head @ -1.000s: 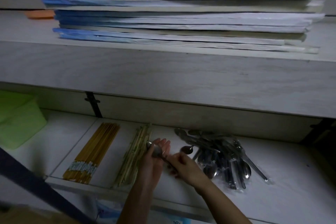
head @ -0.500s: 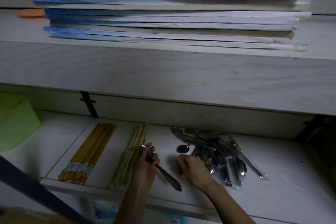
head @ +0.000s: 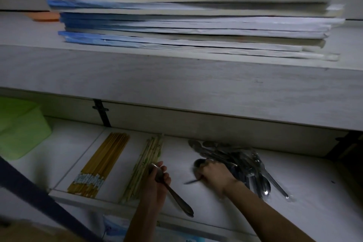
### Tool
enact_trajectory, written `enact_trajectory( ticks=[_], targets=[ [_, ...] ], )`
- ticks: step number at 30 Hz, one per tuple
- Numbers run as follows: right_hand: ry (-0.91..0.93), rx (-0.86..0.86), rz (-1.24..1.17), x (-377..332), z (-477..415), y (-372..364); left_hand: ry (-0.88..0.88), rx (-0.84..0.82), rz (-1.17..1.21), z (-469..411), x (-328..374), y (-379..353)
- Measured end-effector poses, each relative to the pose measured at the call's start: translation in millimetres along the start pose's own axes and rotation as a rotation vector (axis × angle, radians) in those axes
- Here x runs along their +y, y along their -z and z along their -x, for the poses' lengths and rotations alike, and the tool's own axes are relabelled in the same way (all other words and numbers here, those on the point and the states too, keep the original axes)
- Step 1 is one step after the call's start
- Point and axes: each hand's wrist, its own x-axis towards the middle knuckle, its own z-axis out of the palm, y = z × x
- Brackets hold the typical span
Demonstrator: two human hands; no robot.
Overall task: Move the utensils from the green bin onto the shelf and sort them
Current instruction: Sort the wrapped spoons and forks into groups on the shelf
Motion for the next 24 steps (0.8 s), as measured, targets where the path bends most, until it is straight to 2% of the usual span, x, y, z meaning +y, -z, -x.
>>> enact_trajectory(
  ticks=[3,5,7,9,11,16,19,22,24],
  targets=[
    [0.060,0.191,-0.101,-1.4,-3.6,1.1,0.014,0.043,0.026,-2.2,-0.8,3.7],
    [0.072,0.323,-0.263,-7.8,-4.0,6.5,0.013,0.061,0.044,-2.8,-1.5,5.6],
    [0.080,0.405,-0.401,-16.3,-3.9,13.6,0.011,0.076,0.064,-3.0,-2.3,5.5],
    [0.088,0.454,-0.415,-26.3,-4.1,19.7,0.000,0.079,0.073,-3.0,-3.1,2.4],
    [0.115,0.471,-0.399,-41.3,-2.2,24.2,-0.015,0.073,0.082,-1.9,-3.8,-0.7],
    [0.080,0.336,-0.300,-80.7,5.1,18.1,-0.002,0.015,-0.025,-7.4,-11.3,-1.2],
    [-0.003,0.317,-0.263,-89.6,3.5,6.4,0.058,-0.038,0.085,-3.9,-11.8,-6.8],
    [-0.092,0.366,-0.230,-93.5,2.1,0.6,0.122,-0.018,0.183,1.0,-10.0,-14.1],
    [-0.126,0.502,-0.186,-95.7,-0.1,0.7,0.125,-0.036,0.215,3.5,-9.7,-16.8]
  ],
)
